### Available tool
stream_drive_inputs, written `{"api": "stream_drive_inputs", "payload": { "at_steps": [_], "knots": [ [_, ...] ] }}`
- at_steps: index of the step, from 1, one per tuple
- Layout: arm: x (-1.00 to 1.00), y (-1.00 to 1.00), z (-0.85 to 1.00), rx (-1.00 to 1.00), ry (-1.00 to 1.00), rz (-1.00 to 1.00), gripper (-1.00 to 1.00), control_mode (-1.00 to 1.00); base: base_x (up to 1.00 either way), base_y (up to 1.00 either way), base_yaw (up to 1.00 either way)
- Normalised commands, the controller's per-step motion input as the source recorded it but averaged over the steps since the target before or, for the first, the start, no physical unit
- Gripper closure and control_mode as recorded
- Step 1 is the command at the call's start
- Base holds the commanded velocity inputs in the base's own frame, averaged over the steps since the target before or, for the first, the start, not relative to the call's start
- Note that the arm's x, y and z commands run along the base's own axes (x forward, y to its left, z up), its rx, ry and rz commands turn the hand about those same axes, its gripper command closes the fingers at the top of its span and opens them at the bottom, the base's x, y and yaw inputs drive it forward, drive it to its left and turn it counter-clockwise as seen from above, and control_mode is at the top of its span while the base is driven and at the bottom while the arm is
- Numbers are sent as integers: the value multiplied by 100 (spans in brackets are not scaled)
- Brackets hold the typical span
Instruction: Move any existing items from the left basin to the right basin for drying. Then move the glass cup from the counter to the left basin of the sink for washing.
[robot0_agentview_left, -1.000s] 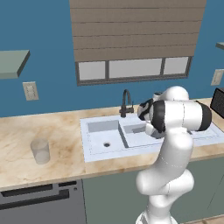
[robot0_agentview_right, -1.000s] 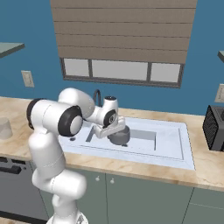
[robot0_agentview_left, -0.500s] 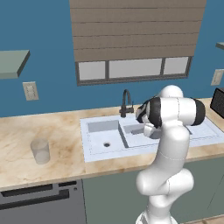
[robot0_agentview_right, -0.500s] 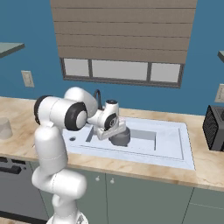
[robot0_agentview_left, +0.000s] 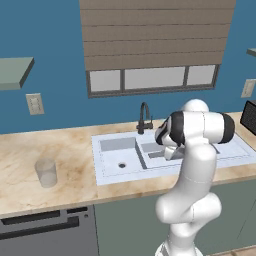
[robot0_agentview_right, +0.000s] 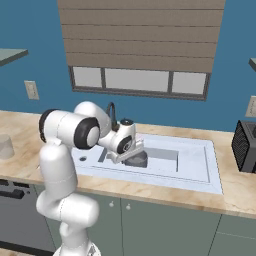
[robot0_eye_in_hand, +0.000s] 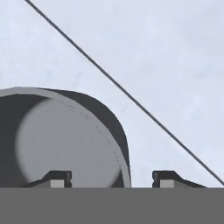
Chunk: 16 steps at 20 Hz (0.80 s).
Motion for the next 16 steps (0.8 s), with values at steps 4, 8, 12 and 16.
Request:
{"api": "stream_drive_inputs", "payload": {
  "at_steps": [4, 8, 12, 16],
  "knots": [
    [0, 10, 32, -3, -6, 0, -100, -100, 0, 0, 0],
    [0, 8, 43, -6, -5, 0, -100, -100, 0, 0, 0],
    [-8, 8, 39, -7, -5, 0, -100, -100, 0, 0, 0],
    [-23, 8, 36, -5, -6, 0, -100, -100, 0, 0, 0]
  ]
}}
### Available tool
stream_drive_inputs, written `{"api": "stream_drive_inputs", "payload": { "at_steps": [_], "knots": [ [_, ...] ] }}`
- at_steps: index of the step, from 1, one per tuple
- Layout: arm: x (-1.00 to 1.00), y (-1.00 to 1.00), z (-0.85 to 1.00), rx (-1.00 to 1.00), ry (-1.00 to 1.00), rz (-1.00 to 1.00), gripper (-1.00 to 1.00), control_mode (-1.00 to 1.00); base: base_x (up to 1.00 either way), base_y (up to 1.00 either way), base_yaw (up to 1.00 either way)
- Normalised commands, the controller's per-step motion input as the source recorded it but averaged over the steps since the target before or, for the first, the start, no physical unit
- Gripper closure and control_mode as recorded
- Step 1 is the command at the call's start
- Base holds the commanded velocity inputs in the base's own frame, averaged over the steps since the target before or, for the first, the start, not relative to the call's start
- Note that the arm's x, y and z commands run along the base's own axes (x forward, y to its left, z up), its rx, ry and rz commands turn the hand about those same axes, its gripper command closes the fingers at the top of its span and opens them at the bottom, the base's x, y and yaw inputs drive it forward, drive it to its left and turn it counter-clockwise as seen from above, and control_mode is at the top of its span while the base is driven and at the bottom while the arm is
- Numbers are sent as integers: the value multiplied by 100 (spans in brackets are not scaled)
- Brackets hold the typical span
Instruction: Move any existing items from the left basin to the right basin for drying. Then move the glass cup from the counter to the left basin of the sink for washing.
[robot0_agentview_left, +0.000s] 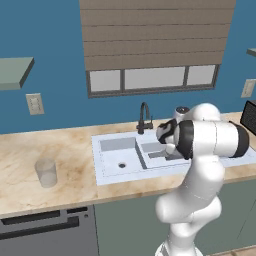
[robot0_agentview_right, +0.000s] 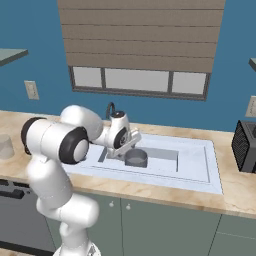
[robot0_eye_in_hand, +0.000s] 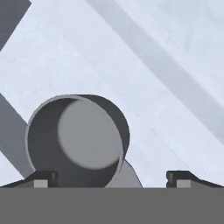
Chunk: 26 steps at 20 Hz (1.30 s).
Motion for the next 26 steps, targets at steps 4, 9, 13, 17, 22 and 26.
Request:
{"api": "stream_drive_inputs", "payload": {
  "at_steps": [4, 9, 13, 17, 22, 26],
  "knots": [
    [-21, 0, 39, -3, -3, 0, -100, -100, 0, 0, 0],
    [-23, 0, 50, -3, -3, 0, -100, -100, 0, 0, 0],
    [-23, 3, 58, -5, -3, 0, -100, -100, 0, 0, 0],
    [-21, 6, 58, -7, -3, 0, -100, -100, 0, 0, 0],
    [-20, 17, 50, -7, -3, 5, -100, -100, 0, 0, 0],
    [-13, 25, 42, -8, 0, 14, -100, -100, 0, 0, 0]
  ]
}}
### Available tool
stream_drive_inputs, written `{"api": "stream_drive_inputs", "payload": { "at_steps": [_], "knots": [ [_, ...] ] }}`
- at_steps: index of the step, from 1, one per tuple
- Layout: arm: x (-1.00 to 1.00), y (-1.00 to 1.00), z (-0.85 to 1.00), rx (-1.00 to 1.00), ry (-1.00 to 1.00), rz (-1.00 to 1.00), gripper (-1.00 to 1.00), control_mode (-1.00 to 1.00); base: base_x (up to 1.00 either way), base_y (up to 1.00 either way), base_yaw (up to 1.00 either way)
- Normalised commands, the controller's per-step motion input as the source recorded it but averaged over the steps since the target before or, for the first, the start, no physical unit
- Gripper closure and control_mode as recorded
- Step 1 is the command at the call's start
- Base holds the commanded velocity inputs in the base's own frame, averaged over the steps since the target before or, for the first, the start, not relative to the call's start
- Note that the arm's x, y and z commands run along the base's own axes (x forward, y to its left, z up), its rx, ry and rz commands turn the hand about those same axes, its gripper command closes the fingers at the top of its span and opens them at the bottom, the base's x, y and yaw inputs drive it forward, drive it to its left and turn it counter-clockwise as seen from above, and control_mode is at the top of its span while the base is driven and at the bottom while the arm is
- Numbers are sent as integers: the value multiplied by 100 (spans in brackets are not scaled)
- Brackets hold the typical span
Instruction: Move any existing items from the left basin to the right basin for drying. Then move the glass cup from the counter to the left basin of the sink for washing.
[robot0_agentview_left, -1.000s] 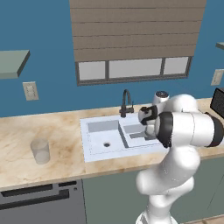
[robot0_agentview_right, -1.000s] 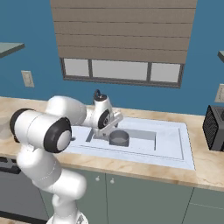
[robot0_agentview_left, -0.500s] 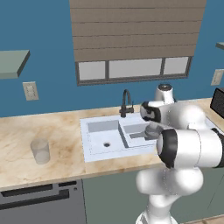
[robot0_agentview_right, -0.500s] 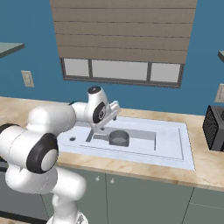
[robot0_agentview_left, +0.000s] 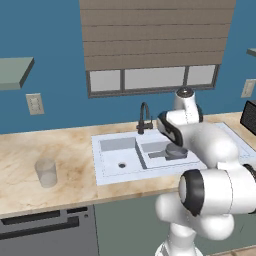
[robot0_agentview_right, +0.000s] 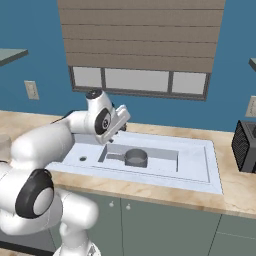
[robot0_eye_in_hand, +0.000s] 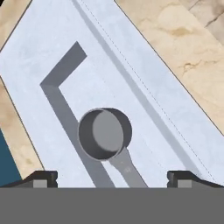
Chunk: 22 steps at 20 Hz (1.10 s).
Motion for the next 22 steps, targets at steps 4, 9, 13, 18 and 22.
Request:
{"api": "stream_drive_inputs", "payload": {
  "at_steps": [4, 9, 13, 18, 22],
  "knots": [
    [-9, 29, 44, -10, -1, 18, -100, -100, 0, 0, 0],
    [-13, 39, 38, -12, -3, 24, -100, -100, 0, 0, 0],
    [-14, 51, 26, -13, -1, 28, -100, -100, 0, 0, 0],
    [-14, 64, 23, -14, 0, 29, -100, -100, 0, 0, 0],
    [-8, 76, 16, -13, 0, 30, -100, -100, 0, 0, 0]
  ]
}}
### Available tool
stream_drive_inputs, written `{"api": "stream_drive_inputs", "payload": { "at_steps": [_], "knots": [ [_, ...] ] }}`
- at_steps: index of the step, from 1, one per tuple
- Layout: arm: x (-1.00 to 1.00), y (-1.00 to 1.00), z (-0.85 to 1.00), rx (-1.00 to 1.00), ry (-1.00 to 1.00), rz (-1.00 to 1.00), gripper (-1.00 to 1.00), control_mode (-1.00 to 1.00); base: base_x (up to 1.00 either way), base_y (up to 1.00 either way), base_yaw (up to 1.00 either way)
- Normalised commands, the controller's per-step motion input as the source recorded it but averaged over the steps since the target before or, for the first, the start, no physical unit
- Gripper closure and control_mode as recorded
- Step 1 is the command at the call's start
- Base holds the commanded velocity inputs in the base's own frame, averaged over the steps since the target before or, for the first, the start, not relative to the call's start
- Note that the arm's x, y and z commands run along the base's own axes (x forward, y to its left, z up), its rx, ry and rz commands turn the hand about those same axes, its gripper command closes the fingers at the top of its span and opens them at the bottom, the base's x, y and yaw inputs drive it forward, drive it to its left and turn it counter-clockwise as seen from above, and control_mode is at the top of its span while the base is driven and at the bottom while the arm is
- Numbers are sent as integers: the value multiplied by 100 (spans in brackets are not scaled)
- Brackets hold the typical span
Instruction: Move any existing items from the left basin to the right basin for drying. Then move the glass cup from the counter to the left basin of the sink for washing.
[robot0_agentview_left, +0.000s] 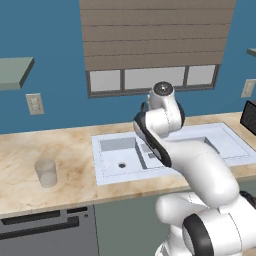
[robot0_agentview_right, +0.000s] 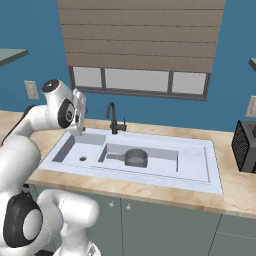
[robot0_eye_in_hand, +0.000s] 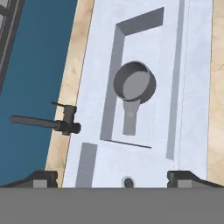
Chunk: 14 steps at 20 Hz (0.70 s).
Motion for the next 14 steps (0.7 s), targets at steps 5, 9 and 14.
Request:
{"api": "stream_drive_inputs", "payload": {
  "at_steps": [5, 9, 14],
  "knots": [
    [0, 78, 4, -10, 4, 34, -100, -100, 0, 0, 0],
    [0, 80, 0, -7, 8, 37, -100, -100, 0, 0, 0],
    [0, 78, 0, -7, 8, 39, -100, -100, 0, 0, 0]
  ]
}}
